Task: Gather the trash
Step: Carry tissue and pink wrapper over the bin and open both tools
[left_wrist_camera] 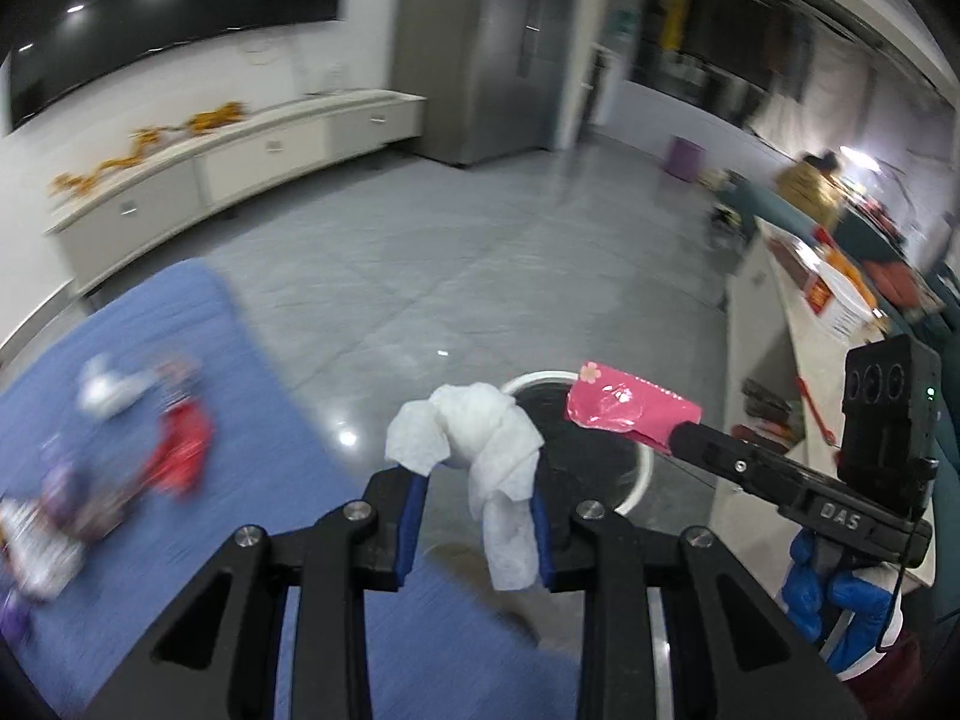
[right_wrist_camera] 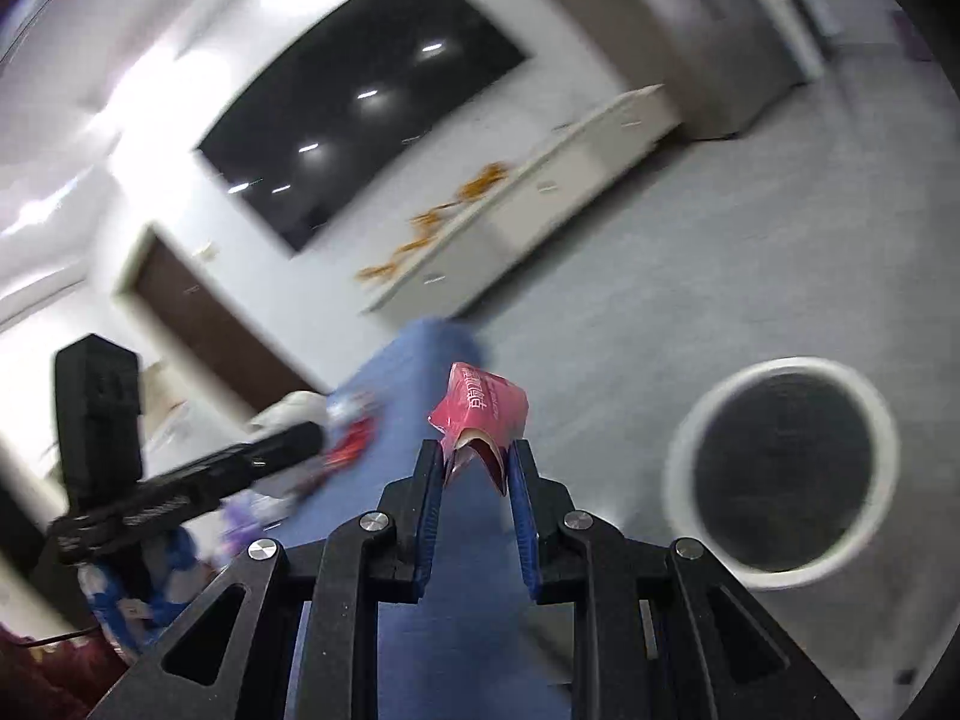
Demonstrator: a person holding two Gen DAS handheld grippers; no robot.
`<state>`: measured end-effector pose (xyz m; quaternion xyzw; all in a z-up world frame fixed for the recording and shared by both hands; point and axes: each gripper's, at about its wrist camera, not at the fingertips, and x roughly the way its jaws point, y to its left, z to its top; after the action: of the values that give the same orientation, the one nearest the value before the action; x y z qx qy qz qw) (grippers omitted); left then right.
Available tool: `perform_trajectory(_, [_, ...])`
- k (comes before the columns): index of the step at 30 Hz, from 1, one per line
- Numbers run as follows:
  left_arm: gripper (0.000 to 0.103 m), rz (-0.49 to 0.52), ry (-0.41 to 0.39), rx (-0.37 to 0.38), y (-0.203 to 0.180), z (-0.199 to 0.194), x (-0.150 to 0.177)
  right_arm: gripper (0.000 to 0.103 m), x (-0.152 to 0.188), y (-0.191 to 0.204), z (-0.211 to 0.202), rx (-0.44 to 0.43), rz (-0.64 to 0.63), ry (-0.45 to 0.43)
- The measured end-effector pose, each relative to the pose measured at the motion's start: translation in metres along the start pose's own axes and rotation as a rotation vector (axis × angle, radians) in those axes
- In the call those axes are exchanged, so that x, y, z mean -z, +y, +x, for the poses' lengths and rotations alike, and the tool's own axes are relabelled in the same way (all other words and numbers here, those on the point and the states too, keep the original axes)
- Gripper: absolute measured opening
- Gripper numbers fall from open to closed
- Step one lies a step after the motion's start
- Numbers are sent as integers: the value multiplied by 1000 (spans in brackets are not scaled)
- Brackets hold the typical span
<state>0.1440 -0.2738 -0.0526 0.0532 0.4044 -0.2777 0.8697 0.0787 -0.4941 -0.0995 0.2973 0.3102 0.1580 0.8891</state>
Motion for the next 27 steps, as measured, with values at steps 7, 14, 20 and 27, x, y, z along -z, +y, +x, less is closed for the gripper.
perform_trajectory(7, [29,2,117,121,-39,104,-37,25,-16,-72,19,239,44,46])
perform_trajectory(14, [52,-96,218,255,-47,183,-55,40,-22,-131,46,369,124,70])
perform_trajectory(20, [54,-130,226,266,-49,195,-59,43,-20,-134,33,431,120,52])
perform_trajectory(27, [54,-152,112,239,-44,151,-57,43,-30,-111,7,472,106,-11])
